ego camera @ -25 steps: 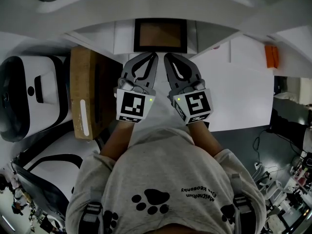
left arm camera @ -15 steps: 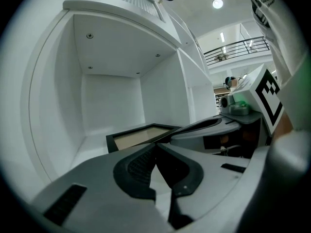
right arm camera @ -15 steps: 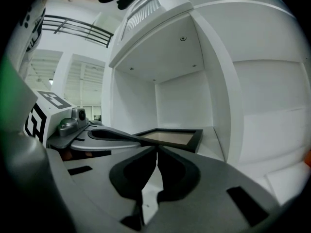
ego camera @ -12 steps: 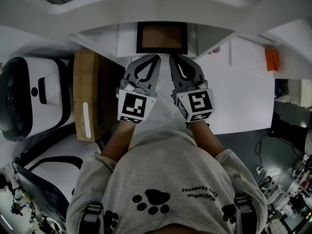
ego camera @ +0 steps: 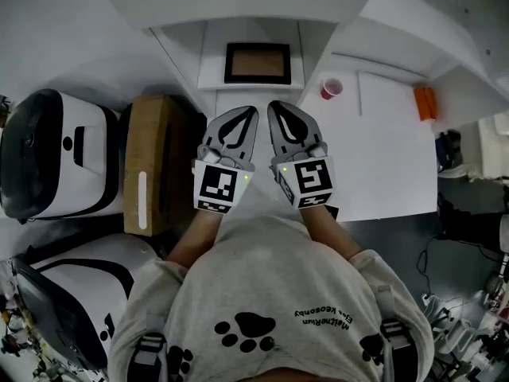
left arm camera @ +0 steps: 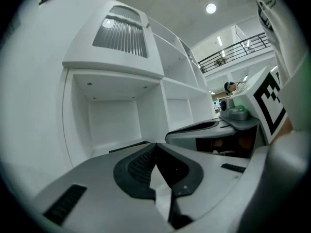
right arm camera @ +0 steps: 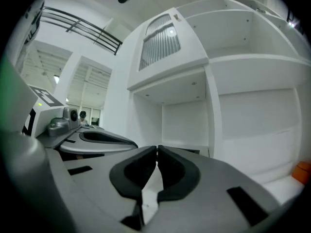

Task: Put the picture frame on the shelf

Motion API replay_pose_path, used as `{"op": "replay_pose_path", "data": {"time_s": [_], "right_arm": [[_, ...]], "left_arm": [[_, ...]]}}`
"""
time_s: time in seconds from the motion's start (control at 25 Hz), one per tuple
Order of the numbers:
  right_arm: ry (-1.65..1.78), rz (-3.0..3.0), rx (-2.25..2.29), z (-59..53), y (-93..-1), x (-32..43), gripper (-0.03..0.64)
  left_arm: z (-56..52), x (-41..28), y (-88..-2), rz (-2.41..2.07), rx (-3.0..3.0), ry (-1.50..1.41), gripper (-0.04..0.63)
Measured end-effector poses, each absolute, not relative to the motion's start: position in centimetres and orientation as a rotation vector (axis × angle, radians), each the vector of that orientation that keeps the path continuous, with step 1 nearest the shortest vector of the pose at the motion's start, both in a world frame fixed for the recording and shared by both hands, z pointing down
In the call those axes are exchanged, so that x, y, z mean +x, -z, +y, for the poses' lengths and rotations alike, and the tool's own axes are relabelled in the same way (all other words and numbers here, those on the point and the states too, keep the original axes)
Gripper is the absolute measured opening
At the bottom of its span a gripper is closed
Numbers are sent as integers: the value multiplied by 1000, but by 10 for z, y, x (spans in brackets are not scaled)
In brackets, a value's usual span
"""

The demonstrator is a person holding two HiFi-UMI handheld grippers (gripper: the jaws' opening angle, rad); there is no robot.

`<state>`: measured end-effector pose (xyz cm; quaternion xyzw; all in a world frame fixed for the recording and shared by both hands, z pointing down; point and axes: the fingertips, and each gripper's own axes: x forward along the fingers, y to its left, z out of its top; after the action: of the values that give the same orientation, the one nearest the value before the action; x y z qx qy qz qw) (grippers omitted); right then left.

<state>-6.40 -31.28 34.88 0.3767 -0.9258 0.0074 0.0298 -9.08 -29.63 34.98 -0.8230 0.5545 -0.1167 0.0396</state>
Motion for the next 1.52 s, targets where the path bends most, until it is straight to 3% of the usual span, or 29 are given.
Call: {"op": "replay_pose_path", "data": {"time_s": [0.48,0.96,1.52], "right_arm": [[22,-2898,1204,-213,-329,-27,38],[66,-2953,1185,-156,-326,19,38],[82,-2983,1073,-138,-334,15,38]], "left_arm": [[-200,-70,-331,1887,-2507,73,20],[-146,-19,-325,1827,-2439,43,20],[-128,-15,-331,1871,-2400,22,20]]}}
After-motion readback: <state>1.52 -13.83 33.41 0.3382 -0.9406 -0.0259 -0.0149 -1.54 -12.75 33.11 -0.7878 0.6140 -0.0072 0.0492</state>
